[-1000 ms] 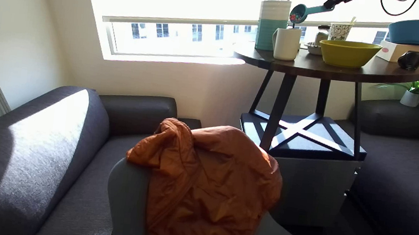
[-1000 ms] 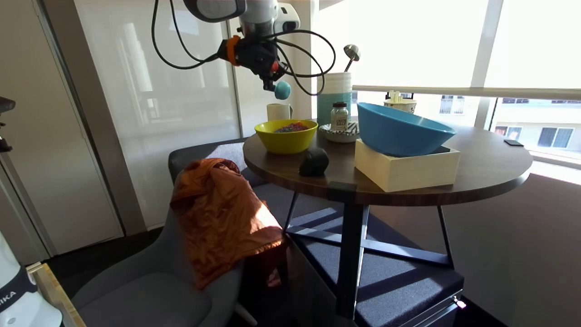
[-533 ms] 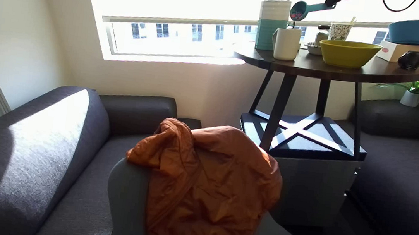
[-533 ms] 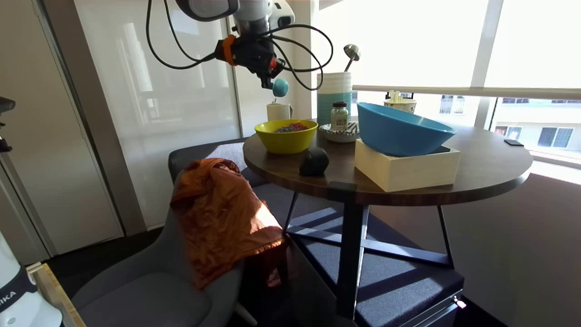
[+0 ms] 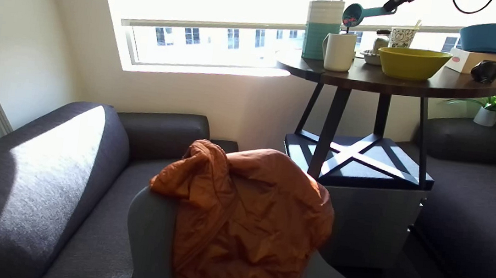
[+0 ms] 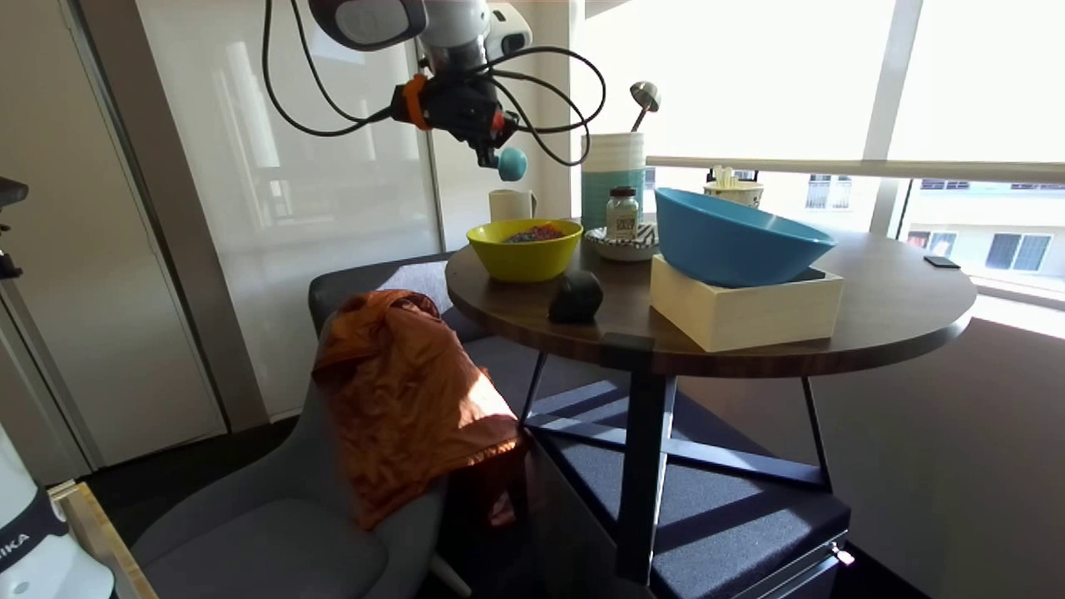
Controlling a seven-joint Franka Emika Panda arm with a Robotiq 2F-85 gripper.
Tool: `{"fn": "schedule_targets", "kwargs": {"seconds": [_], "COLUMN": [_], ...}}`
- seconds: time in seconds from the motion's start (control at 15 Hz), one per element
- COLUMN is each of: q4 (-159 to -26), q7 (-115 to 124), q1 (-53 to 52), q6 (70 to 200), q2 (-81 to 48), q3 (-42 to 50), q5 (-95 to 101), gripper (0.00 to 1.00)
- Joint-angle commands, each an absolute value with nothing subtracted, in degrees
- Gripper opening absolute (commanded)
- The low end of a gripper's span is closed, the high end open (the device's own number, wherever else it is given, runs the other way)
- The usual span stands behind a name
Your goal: Use the blue ladle to put some of the contents of the yellow bowl into the white mug
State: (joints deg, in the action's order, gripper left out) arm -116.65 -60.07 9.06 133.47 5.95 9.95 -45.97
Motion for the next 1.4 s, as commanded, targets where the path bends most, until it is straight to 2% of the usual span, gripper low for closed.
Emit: {"fn": "schedule_targets", "kwargs": {"seconds": [0.0, 1.33], "q4": [-119.09, -121.93], "q7": [-60.94, -65.48], "q1": [8.08, 5.91], "q6": [137.07, 147.31], "q2": [7.74, 7.84], "q3": [9.68, 8.73], "q5": [-44.25, -41.11], "gripper": [0.02, 0.02]}}
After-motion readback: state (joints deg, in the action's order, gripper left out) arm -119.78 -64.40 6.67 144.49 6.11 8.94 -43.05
